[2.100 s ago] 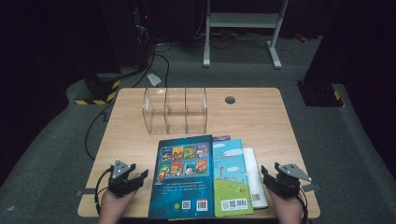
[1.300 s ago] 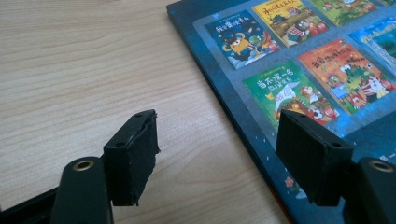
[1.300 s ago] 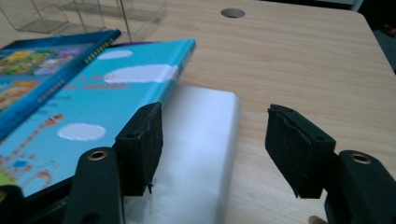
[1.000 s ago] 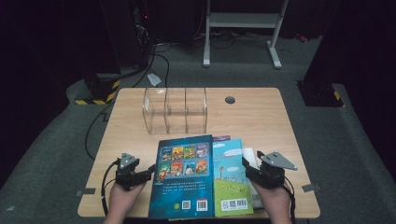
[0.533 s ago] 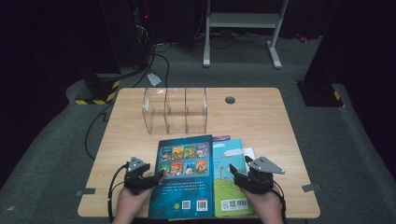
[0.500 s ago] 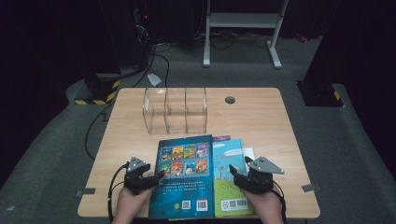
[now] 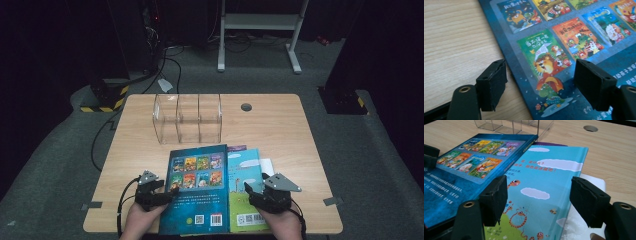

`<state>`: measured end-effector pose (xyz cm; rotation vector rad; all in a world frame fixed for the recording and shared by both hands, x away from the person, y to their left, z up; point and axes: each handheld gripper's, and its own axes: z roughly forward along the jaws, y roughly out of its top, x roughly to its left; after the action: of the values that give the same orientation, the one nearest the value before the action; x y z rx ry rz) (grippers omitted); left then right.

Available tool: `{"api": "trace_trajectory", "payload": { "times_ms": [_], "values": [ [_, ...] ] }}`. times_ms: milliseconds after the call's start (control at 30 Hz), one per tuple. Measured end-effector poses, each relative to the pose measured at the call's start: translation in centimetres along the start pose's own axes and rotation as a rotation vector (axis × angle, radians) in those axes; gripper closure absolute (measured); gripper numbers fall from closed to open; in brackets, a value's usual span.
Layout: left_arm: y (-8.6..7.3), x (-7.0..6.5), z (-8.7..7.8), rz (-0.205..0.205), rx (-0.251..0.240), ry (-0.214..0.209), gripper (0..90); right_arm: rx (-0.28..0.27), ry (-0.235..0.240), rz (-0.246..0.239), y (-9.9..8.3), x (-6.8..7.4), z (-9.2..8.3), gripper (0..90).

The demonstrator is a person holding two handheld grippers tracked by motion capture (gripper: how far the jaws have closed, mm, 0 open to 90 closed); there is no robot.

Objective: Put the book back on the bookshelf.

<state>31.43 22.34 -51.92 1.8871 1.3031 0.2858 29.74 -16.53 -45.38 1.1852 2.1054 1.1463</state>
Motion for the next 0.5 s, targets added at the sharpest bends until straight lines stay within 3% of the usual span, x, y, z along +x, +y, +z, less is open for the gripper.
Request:
{"api": "trace_trajectory", "payload": {
  "times_ms": [100,233,500],
  "values": [
    [0.04,-0.21,0.34,0.009,-0.013,-0.005,23.8,-0.004,0.02,-0.002,0.06,-0.01,-0.26,31.5],
    [-0.03,-0.13,0.34,-0.008,-0.011,-0.015,23.1,-0.012,0.038,-0.003,0.08,-0.1,-0.34,32.5],
    [-0.49,0.0,0.07,-0.016,-0.008,-0.037,23.4,-0.013,0.035,-0.001,0.13,0.03,-0.14,32.0]
  ]
}}
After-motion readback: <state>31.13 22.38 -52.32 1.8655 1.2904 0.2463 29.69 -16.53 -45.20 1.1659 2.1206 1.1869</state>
